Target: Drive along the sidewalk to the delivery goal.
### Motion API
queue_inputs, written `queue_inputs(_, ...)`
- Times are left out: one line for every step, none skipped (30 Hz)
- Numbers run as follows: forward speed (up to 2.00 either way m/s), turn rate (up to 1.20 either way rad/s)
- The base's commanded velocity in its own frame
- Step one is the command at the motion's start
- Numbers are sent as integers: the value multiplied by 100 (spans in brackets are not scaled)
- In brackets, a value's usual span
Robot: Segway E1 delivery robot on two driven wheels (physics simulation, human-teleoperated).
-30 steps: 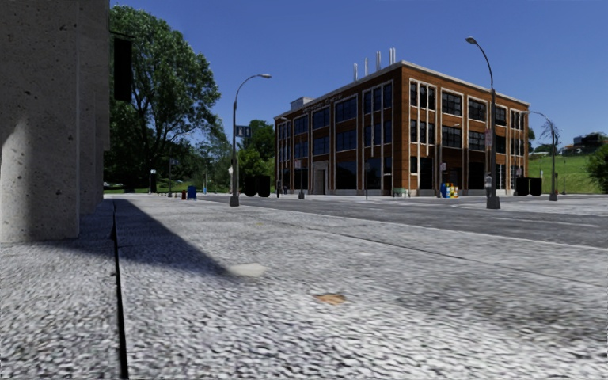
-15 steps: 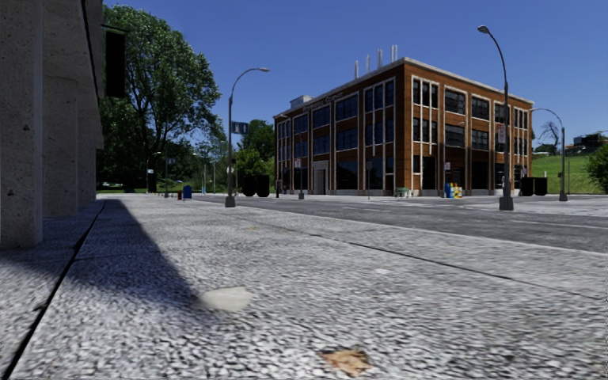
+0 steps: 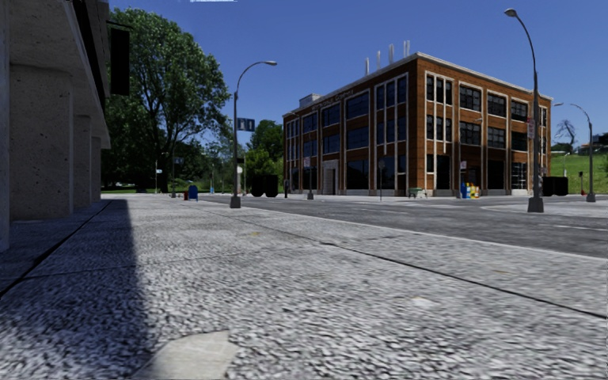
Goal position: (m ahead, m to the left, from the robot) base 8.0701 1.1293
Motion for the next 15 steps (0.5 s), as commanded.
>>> queue_inputs(160, 101)
queue_inputs(160, 107)
queue_inputs(160, 107)
queue_inputs(160, 109)
queue_inputs(160, 106)
queue_inputs(160, 78)
queue_inputs(160, 63)
queue_inputs(160, 59)
queue_inputs(160, 50)
queue_inputs(160, 50)
queue_inputs(160, 33)
queue_inputs(160, 24)
queue_inputs(160, 21)
queue_inputs(160, 20)
queue_inputs(160, 20)
